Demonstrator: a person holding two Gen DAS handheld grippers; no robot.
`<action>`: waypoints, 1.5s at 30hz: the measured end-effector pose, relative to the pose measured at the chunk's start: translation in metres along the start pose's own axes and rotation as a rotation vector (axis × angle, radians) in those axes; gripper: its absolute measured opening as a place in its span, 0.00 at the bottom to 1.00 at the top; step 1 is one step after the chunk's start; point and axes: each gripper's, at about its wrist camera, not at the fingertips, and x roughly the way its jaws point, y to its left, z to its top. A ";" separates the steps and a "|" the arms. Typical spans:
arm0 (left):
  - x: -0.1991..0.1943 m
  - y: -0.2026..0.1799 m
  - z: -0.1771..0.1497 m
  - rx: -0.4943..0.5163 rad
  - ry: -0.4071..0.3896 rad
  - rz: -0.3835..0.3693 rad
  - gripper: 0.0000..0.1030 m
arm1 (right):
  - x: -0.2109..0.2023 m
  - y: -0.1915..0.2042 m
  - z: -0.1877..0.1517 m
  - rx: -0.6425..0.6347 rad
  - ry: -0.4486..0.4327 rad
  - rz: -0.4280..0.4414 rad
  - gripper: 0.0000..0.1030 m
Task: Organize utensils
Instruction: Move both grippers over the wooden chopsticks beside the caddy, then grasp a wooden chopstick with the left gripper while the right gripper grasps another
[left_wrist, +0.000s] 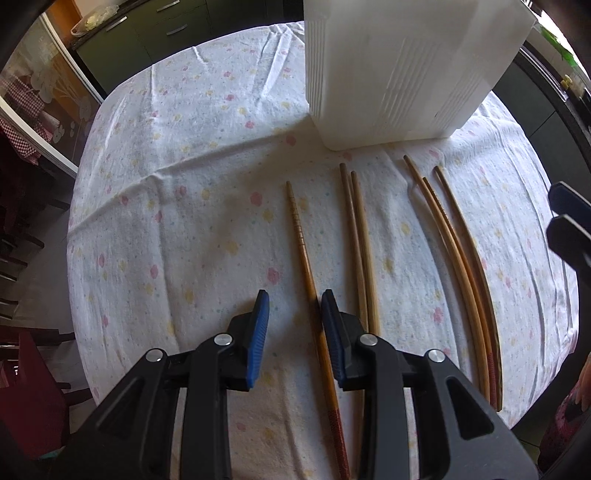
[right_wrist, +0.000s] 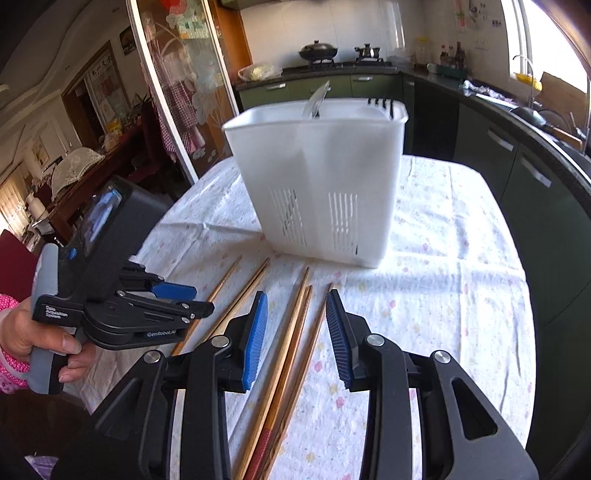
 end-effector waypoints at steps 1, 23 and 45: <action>0.000 0.001 -0.001 0.001 -0.001 -0.002 0.28 | 0.012 -0.002 0.001 0.008 0.039 0.008 0.32; 0.001 0.002 -0.004 0.027 -0.033 -0.024 0.29 | 0.085 0.024 0.001 -0.122 0.183 -0.120 0.21; 0.000 0.001 -0.004 0.031 -0.041 -0.028 0.33 | 0.097 -0.030 -0.004 0.233 0.276 0.173 0.14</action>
